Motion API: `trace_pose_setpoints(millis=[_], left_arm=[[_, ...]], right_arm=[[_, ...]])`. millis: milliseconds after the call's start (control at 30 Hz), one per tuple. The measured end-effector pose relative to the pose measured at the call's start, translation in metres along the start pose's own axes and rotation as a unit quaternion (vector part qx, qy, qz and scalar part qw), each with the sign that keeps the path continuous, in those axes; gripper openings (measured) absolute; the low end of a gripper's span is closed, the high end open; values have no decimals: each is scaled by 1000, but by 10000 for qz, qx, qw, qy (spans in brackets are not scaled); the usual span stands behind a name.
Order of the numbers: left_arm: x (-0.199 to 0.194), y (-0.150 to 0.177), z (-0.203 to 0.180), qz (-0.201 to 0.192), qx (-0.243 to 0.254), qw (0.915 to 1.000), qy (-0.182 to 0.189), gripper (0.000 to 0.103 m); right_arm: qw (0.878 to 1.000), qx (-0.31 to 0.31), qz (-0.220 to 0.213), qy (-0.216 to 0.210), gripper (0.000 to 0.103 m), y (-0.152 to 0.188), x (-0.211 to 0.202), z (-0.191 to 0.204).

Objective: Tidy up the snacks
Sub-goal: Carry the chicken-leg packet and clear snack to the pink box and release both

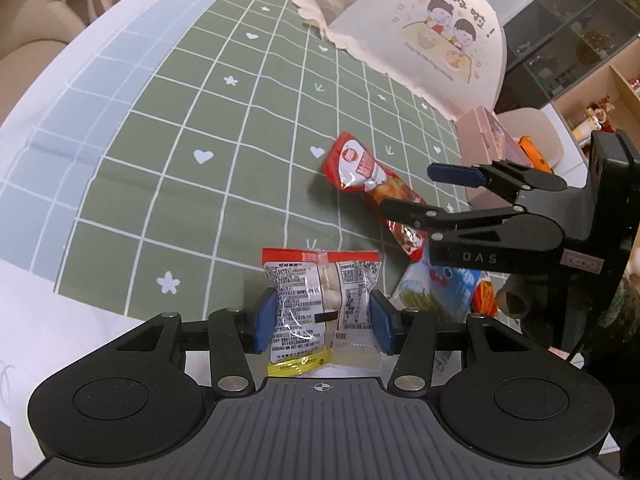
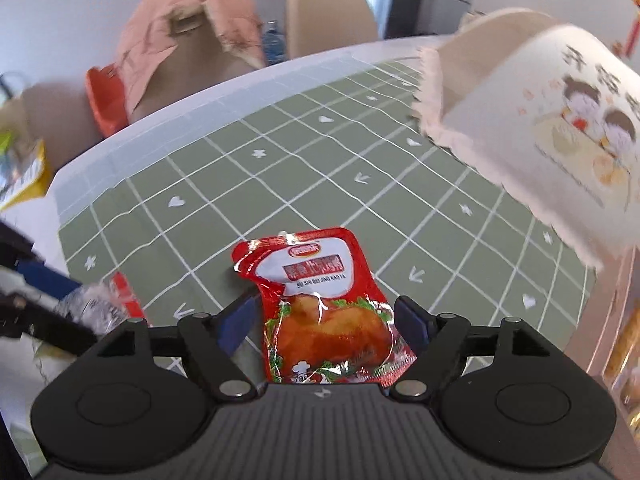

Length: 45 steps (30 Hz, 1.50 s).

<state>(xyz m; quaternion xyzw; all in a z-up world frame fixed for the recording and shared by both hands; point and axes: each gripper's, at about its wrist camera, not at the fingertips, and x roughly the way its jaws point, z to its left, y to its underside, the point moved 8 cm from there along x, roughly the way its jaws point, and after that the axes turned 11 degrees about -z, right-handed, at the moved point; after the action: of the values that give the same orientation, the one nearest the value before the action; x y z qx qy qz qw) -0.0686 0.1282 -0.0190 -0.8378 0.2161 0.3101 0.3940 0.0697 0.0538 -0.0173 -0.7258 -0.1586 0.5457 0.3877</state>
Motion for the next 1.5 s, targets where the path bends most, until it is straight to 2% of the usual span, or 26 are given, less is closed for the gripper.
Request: trace_pose_setpoints(millis=[100,200,267,367,433,500,533,600,633,700,767,833,933,967,1100,1167,1200,1233,1267,1367,1433,1500], left_arm=[[2,1,-1,10,-22,10000,-37,54],[2,3,-1,29,-60,9999,-98,54],[1,6,0,39,-105,9998,-160,54],[0,9,2,48,-225,9994,-249,54],[0,13,4,75,-289,9991,-289,54],[0,17,4,111,-301,9990,-308,54],[0,19,3,124,-290,9990,-309,54],[-3,21,1,144,-238,9992,-287,54],[-4,22,1,146,-215,9993,-277,54],[-7,22,1,134,-173,9994,-253,54],[-9,20,3,86,-155,9996,-241,54],[-10,17,4,40,-143,9996,-227,54],[-11,15,0,4,-68,9998,-163,54],[-11,14,-1,4,-39,9999,-138,54],[-6,13,-8,77,117,9998,-121,54],[-2,11,-14,129,256,9995,-117,54],[-1,10,-16,149,325,9993,-103,54],[0,10,-19,162,383,9991,-86,54],[1,10,-23,174,463,9988,-51,54],[1,10,-41,236,775,9965,195,54],[4,9,-56,281,935,9943,419,54],[6,4,-76,285,1111,9906,747,54]], right_arm=[[10000,4,98,-4,82,2,19,-7],[9989,300,352,-14,82,11,43,-19],[9973,650,328,-80,94,14,50,-27],[9970,735,231,-58,103,17,52,-30],[9978,650,125,-44,103,21,51,-26],[9976,658,201,-119,103,20,52,-28],[9966,762,283,-137,101,18,52,-30],[9919,1191,430,-128,83,13,45,-42],[9869,1510,487,-275,59,10,41,-48],[9693,2388,420,-414,51,6,25,-68],[9518,3036,240,-377,37,7,12,-88],[9328,3597,29,-218,37,14,-1,-111],[9180,3951,-341,43,37,23,-15,-133],[9190,3925,-364,114,38,24,-16,-134],[9474,3194,-87,178,41,16,7,-122],[9574,2865,85,356,40,12,27,-119],[9614,2712,128,444,38,10,34,-117],[9637,2620,135,491,26,7,36,-115],[9647,2573,149,537,22,5,33,-113],[9612,2726,-109,411,21,-4,-3,-105],[9580,2821,-379,335,21,-8,-42,-100],[9543,2882,-647,451,21,-3,-91,-99]])
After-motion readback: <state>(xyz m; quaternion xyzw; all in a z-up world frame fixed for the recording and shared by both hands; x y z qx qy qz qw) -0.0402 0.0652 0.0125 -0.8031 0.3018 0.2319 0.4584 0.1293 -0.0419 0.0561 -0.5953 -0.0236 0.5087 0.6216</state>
